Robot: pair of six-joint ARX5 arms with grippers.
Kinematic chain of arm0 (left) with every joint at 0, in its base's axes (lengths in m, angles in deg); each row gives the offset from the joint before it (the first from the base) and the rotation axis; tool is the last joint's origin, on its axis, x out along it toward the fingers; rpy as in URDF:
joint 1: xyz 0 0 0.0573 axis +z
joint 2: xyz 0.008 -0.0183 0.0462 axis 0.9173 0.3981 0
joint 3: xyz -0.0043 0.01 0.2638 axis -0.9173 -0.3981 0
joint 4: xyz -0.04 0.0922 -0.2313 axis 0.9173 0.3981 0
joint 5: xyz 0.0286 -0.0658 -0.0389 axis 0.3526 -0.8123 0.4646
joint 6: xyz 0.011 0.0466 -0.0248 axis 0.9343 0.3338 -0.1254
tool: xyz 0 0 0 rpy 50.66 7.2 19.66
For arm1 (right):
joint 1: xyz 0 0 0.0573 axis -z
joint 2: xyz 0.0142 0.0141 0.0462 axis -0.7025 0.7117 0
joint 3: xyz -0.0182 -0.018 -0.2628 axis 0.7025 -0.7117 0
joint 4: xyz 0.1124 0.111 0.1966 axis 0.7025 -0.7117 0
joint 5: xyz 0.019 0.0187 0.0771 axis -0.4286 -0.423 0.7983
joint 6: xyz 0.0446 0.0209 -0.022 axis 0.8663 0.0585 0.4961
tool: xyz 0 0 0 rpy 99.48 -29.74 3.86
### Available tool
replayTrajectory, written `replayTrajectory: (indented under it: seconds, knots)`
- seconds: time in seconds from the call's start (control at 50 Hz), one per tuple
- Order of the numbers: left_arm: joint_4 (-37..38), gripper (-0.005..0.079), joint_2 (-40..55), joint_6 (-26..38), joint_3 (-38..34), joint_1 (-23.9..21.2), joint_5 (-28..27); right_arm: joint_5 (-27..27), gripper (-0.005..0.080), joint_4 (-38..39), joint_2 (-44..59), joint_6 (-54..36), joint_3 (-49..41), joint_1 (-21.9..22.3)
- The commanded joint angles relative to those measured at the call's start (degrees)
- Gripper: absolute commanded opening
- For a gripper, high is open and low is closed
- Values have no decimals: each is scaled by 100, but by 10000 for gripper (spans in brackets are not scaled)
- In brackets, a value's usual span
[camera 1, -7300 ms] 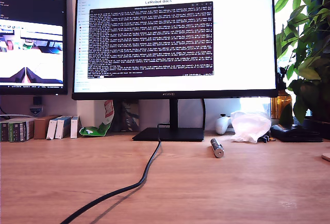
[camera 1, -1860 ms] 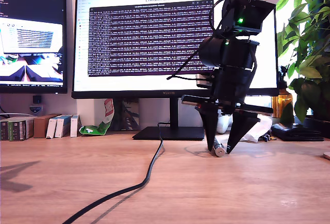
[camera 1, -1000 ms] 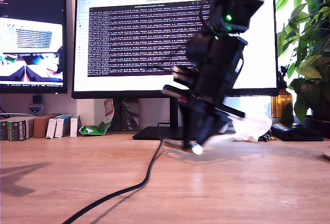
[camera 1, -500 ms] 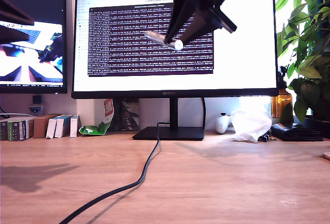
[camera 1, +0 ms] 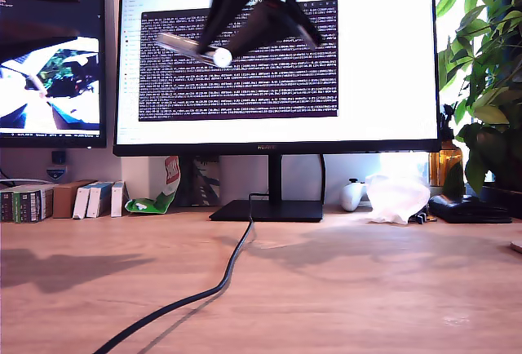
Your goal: Pick the metallic laser pointer with your right arm, pass it to your left arm, then place it down to the left side of the table
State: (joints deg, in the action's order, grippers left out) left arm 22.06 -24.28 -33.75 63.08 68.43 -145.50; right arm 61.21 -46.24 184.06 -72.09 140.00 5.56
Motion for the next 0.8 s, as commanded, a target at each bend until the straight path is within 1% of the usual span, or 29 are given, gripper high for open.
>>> replayTrajectory:
  seconds: [0.0, 0.2, 0.38, 0.54, 0.78]
  knots:
    - [-297, 313, 190, -203, 15, -20, -136, 46, -13, 94, 46, -11, -2, -131]
    - [-1034, 313, 584, -590, 24, -109, -203, 48, -13, 190, 46, -2, 221, -341]
    - [-1600, 313, 874, -892, 57, -310, -144, 50, -13, 348, 46, 33, 422, -385]
    - [-1775, 313, 944, -981, 184, -546, 22, 52, -13, 378, 46, 39, 422, -404]
    - [-1893, 313, 944, -1073, 581, -730, 114, 138, -13, 398, 46, 44, 422, -444]
